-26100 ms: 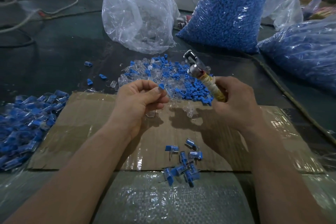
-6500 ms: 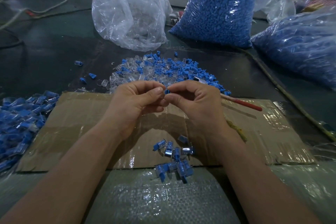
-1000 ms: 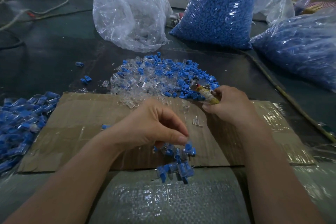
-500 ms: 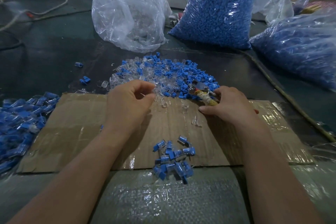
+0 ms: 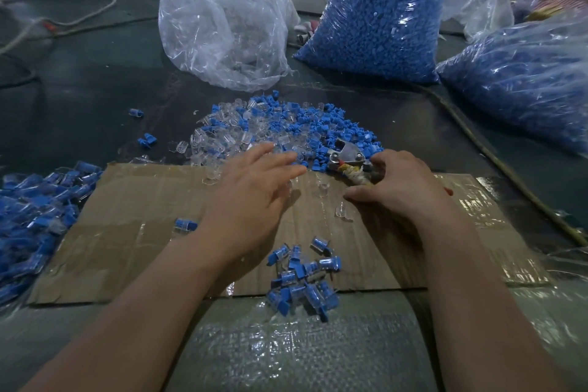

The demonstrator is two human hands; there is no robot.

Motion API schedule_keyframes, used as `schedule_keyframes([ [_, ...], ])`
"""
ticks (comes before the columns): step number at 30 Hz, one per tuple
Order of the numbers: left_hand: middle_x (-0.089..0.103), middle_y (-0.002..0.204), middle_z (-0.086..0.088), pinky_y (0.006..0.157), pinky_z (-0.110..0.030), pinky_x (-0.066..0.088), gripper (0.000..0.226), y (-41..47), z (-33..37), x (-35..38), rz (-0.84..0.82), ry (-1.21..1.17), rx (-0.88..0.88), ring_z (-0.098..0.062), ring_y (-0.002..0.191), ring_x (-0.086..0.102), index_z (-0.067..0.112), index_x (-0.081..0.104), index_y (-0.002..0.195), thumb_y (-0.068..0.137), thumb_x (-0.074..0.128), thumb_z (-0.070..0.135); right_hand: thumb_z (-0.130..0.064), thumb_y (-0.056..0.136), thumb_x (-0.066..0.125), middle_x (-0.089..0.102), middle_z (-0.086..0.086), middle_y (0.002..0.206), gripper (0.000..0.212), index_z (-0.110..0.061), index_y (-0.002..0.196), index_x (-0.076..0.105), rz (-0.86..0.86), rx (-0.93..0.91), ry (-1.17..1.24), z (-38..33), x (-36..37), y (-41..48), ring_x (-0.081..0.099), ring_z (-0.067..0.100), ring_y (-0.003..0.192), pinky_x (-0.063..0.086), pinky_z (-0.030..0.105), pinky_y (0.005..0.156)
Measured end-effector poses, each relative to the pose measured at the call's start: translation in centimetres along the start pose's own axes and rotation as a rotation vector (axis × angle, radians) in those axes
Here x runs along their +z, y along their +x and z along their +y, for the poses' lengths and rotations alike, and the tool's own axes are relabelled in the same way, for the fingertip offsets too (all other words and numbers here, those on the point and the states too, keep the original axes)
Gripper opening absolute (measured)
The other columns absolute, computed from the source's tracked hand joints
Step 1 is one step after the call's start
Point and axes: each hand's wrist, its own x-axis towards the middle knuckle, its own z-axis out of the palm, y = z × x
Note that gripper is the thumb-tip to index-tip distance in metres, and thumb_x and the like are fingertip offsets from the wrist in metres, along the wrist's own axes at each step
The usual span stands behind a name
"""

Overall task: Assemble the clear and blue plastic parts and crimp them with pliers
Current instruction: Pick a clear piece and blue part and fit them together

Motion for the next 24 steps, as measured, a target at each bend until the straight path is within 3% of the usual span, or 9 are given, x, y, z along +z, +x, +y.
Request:
schedule_keyframes([
  [2,0.033,0.147,0.016,0.106,-0.022,-0.001,0.038,0.1,-0.2,0.3,-0.082,0.086,-0.011,-0.006,0.138,0.011,0.034,0.042,0.134,0.097,0.038,0.027,-0.057,0.066,0.072,0.048,0.006,0.125,0.075,-0.018,0.126,0.049,0.019,-0.021,0.003,0.1,0.0,0.0,0.044,0.022,0.111,0.033,0.031,0.083],
  [5,0.047,0.138,0.012,0.106,-0.024,0.006,0.032,0.2,-0.3,0.3,-0.073,0.129,-0.009,-0.011,0.134,0.025,0.029,0.056,0.124,0.096,0.042,0.028,-0.056,0.072,0.067,0.048,0.006,0.126,0.068,-0.018,0.126,0.050,0.076,-0.041,0.031,0.0,0.0,0.0,0.044,0.022,0.114,0.034,0.032,0.086],
  [8,0.063,0.118,0.007,0.105,-0.027,0.019,0.022,0.2,-0.3,0.2,0.008,0.106,-0.011,-0.010,0.117,0.044,0.023,0.067,0.109,0.090,0.055,0.026,-0.047,0.079,0.065,0.050,0.005,0.126,0.055,-0.019,0.125,0.053,0.232,-0.137,0.092,-0.5,0.0,-0.1,0.044,0.020,0.116,0.033,0.033,0.096],
  [12,0.069,0.095,0.001,0.092,-0.026,0.032,0.014,0.1,-0.3,0.2,0.099,0.046,-0.014,-0.006,0.090,0.047,0.015,0.073,0.094,0.082,0.068,0.020,-0.033,0.085,0.062,0.056,0.001,0.122,0.033,-0.018,0.115,0.062,0.380,-0.350,0.133,-2.0,0.3,-0.3,0.043,0.014,0.117,0.026,0.031,0.102],
  [15,0.064,0.081,0.003,0.083,-0.029,0.036,0.002,0.0,-0.2,-0.1,0.177,-0.023,-0.082,-0.010,0.083,0.050,0.013,0.072,0.081,0.079,0.070,0.013,-0.030,0.088,0.058,0.057,-0.002,0.124,0.028,-0.019,0.113,0.063,0.320,-0.464,0.054,-3.0,1.0,-0.1,0.043,0.013,0.121,0.013,0.041,0.111],
  [18,0.060,0.075,0.003,0.074,-0.028,0.038,0.008,0.0,0.0,-0.1,0.212,-0.070,-0.115,-0.013,0.078,0.053,0.014,0.065,0.073,0.079,0.069,0.011,-0.029,0.090,0.055,0.062,-0.005,0.116,0.023,-0.023,0.110,0.065,0.206,-0.531,-0.036,-4.0,2.0,0.4,0.048,0.011,0.115,-0.001,0.042,0.112],
  [24,0.055,0.077,0.009,0.067,-0.021,0.047,0.010,0.2,0.3,-0.1,0.260,-0.166,-0.134,-0.010,0.074,0.057,0.014,0.061,0.090,0.082,0.066,0.010,-0.029,0.091,0.053,0.062,-0.005,0.110,0.022,-0.025,0.110,0.062,0.135,-0.546,-0.140,-4.8,3.0,1.1,0.049,0.015,0.111,-0.001,0.050,0.111],
])
